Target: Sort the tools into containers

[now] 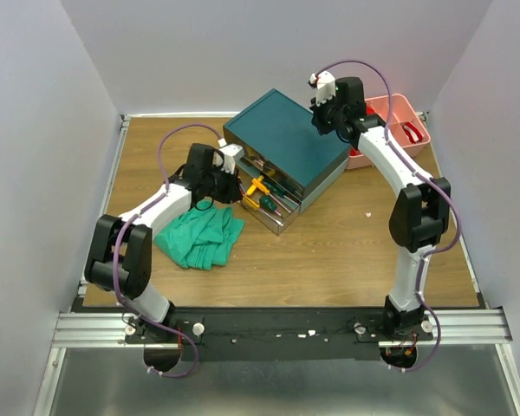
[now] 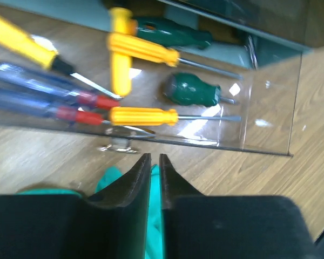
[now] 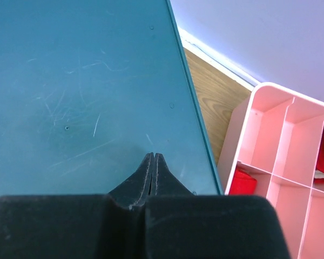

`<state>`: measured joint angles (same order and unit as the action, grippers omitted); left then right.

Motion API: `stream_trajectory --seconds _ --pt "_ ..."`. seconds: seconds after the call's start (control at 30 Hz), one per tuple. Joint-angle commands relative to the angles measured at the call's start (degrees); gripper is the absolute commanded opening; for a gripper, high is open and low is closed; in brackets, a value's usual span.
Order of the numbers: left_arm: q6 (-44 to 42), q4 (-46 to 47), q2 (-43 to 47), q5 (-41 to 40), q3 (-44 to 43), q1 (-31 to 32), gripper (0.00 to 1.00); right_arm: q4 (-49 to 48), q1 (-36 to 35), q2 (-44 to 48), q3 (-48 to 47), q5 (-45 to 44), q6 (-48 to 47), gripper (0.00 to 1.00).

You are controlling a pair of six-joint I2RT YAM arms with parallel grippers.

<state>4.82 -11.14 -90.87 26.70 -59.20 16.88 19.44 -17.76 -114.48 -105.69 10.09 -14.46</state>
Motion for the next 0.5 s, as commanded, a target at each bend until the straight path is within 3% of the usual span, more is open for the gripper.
stream_trajectory --seconds 0.0,0.03,0.07,0.47 --pt "-4.47 -2.48 -2.29 -1.47 -1.44 3.33 0.10 0.07 0.53 -2.85 -3.30 -0.42 0.05 0.00" --pt "-4.47 -2.57 -2.73 -1.65 -1.44 3.77 0.01 -0.10 0.53 -3.38 -3.12 -0.33 0.13 0.00" --pt "-4.21 -2.57 -3.69 -1.48 -1.53 4.03 0.00 -0.28 0.53 -3.65 -2.86 -0.24 0.05 0.01" --pt "-0.87 2.17 -15.90 -0.86 -13.39 6.41 0.00 0.42 0.53 -5.58 1.36 2.21 0.57 0.01"
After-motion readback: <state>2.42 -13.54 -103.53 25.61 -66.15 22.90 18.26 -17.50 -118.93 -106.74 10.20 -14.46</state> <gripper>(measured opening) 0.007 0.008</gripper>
